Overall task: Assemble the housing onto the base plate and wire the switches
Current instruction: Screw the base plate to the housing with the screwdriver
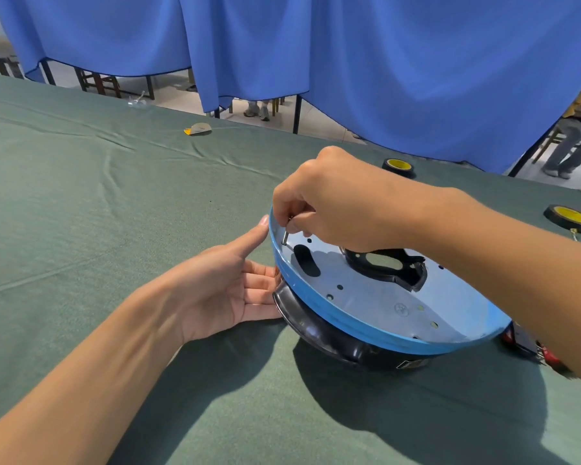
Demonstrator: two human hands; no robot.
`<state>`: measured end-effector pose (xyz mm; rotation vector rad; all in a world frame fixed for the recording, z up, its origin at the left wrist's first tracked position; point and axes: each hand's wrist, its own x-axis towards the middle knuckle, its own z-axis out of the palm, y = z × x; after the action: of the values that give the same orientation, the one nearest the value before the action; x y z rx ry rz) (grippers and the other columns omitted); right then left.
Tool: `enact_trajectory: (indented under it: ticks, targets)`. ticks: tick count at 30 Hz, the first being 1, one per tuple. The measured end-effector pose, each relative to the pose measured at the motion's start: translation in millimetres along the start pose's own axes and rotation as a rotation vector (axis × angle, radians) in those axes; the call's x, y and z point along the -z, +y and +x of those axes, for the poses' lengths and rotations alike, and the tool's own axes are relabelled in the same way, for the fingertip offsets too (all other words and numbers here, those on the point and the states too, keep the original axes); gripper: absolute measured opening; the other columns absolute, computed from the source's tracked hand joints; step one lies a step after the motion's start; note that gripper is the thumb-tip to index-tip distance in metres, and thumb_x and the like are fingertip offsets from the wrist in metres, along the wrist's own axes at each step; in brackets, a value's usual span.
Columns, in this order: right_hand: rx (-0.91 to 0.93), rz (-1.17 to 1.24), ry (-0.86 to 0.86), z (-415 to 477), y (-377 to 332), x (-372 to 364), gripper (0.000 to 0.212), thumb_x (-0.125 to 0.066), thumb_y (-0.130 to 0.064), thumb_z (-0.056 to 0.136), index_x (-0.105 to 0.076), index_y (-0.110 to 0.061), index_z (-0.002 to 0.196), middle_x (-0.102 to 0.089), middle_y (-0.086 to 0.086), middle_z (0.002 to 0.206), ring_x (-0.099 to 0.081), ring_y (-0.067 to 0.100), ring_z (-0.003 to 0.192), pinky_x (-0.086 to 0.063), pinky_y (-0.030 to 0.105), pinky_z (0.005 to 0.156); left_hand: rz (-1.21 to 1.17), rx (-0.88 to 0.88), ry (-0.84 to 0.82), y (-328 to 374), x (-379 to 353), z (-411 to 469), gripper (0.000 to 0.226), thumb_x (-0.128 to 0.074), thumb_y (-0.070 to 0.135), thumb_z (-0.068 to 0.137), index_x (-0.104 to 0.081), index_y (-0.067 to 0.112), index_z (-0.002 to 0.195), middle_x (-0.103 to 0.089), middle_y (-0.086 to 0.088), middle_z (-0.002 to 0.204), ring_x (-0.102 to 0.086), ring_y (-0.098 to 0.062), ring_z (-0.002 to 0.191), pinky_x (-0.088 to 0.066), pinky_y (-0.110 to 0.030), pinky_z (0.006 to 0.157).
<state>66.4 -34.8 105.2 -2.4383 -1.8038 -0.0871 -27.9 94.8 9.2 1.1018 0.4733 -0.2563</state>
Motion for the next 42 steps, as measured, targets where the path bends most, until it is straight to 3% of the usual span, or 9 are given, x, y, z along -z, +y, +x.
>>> enact_trajectory:
  ticks: [7, 10, 15, 21, 26, 31, 36, 42]
  targets:
    - [-0.062, 0.106, 0.003, -1, 3, -2, 0.013, -0.066, -0.011, 0.086, -0.069, -0.023, 0.082, -0.067, -0.011, 0.070, -0.062, 0.002, 0.068, -0.055, 0.033, 0.070, -0.021, -0.027, -0.001, -1, -1, 0, 0.059, -0.067, 0.048, 0.068, -0.063, -0.004, 0.094, -0.066, -0.020, 0.084, -0.068, -0.025, 0.064, -0.059, -0.034, 0.058]
    - [-0.080, 0.172, 0.036, -4, 5, -3, 0.012, -0.069, -0.011, 0.085, -0.070, -0.022, 0.082, -0.070, -0.010, 0.069, -0.064, 0.001, 0.066, -0.055, 0.030, 0.071, 0.023, -0.023, -0.021, 0, 0, 1, 0.069, -0.067, 0.058, 0.071, -0.063, -0.005, 0.101, -0.065, -0.022, 0.092, -0.068, -0.025, 0.069, -0.059, -0.032, 0.060]
    - [-0.089, 0.216, 0.090, -7, 2, -5, 0.009, -0.071, -0.009, 0.084, -0.072, -0.018, 0.083, -0.071, -0.009, 0.068, -0.066, 0.000, 0.063, -0.053, 0.025, 0.070, 0.112, -0.041, 0.003, 2, -4, 1, 0.083, -0.061, 0.074, 0.066, -0.062, -0.003, 0.095, -0.064, -0.019, 0.084, -0.065, -0.024, 0.066, -0.060, -0.032, 0.063]
    - [-0.106, 0.214, 0.153, -14, -1, -1, 0.018, -0.072, -0.010, 0.082, -0.069, -0.027, 0.077, -0.069, -0.014, 0.065, -0.066, -0.003, 0.062, -0.052, 0.017, 0.068, 0.254, -0.055, 0.051, 4, -13, 1, 0.089, -0.047, 0.089, 0.066, -0.059, 0.005, 0.089, -0.060, -0.014, 0.085, -0.063, -0.023, 0.075, -0.061, -0.035, 0.075]
    - [-0.134, 0.171, 0.152, -14, -6, 5, 0.018, -0.072, -0.009, 0.080, -0.073, -0.027, 0.076, -0.068, -0.017, 0.059, -0.064, -0.006, 0.061, -0.045, 0.004, 0.062, 0.309, -0.084, 0.081, 1, -15, 5, 0.096, -0.039, 0.095, 0.064, -0.062, 0.006, 0.093, -0.061, -0.010, 0.078, -0.063, -0.021, 0.069, -0.061, -0.040, 0.081]
    - [-0.128, 0.073, 0.072, -10, -9, 7, 0.023, -0.070, -0.012, 0.080, -0.073, -0.033, 0.074, -0.067, -0.019, 0.059, -0.064, -0.004, 0.063, -0.054, 0.021, 0.063, 0.316, -0.112, 0.113, 0, -15, 8, 0.090, -0.041, 0.096, 0.062, -0.057, 0.011, 0.086, -0.056, -0.002, 0.055, -0.060, -0.015, 0.048, -0.062, -0.037, 0.073]
    - [-0.117, 0.151, 0.017, -9, -7, 8, 0.028, -0.071, -0.008, 0.080, -0.072, -0.035, 0.072, -0.068, -0.019, 0.060, -0.064, -0.004, 0.058, -0.046, 0.005, 0.059, 0.318, -0.147, 0.082, -2, -12, 8, 0.091, -0.043, 0.092, 0.067, -0.060, 0.006, 0.092, -0.060, -0.001, 0.051, -0.064, -0.014, 0.048, -0.062, -0.036, 0.070]
    - [-0.122, 0.140, 0.030, -7, -6, 4, 0.023, -0.072, -0.009, 0.081, -0.074, -0.031, 0.075, -0.068, -0.018, 0.061, -0.064, -0.003, 0.059, -0.048, 0.011, 0.062, 0.316, -0.157, 0.073, -2, -13, 4, 0.084, -0.042, 0.088, 0.072, -0.057, 0.008, 0.087, -0.060, -0.001, 0.050, -0.064, -0.015, 0.047, -0.062, -0.034, 0.068]
